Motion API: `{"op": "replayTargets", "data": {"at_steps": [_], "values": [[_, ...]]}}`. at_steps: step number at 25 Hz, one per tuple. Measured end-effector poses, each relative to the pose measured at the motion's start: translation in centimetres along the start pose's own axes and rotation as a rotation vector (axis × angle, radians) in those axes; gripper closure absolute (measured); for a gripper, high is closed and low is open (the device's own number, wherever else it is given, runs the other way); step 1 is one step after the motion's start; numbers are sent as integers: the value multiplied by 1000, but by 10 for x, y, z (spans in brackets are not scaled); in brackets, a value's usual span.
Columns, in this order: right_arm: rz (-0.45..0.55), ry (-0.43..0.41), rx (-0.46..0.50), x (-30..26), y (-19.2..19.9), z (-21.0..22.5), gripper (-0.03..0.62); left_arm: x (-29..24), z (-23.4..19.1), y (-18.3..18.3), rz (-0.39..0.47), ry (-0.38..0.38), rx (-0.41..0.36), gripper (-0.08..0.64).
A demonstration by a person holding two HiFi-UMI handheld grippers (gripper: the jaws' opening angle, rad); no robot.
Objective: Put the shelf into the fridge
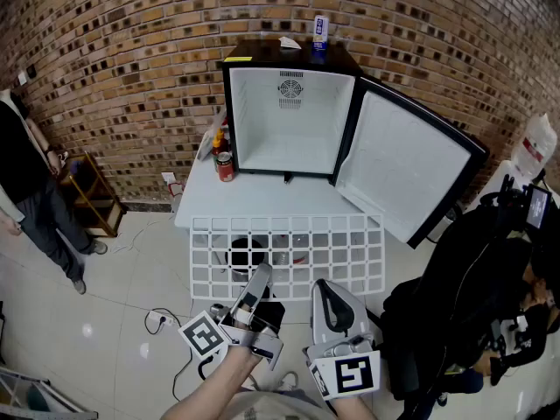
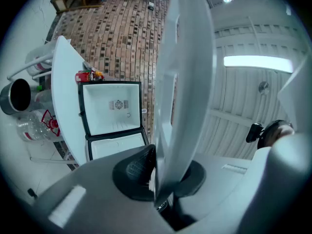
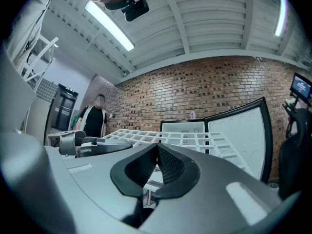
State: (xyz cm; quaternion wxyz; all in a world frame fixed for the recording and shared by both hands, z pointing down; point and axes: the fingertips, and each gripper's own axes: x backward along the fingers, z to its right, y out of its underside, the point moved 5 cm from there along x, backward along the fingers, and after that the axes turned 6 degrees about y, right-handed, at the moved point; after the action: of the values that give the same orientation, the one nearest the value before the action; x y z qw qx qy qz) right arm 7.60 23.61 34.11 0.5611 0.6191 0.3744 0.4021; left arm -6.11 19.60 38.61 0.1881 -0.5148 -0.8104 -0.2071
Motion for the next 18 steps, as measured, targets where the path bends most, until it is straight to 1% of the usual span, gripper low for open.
{"op": "replayTargets", "data": {"at_steps": [7, 14, 16, 18], "values": [[6, -5, -5, 3, 3, 21, 592, -14, -6, 17, -4, -8, -9, 537], [28, -3, -50, 6, -1, 44, 592, -30, -6, 35, -3, -1, -24, 537], [24, -9, -31, 9, 1, 50, 592, -32, -7, 41, -6, 1, -25, 537], [29, -6, -36, 9, 1, 56, 592, -36, -9, 45, -9, 2, -25, 537]]}}
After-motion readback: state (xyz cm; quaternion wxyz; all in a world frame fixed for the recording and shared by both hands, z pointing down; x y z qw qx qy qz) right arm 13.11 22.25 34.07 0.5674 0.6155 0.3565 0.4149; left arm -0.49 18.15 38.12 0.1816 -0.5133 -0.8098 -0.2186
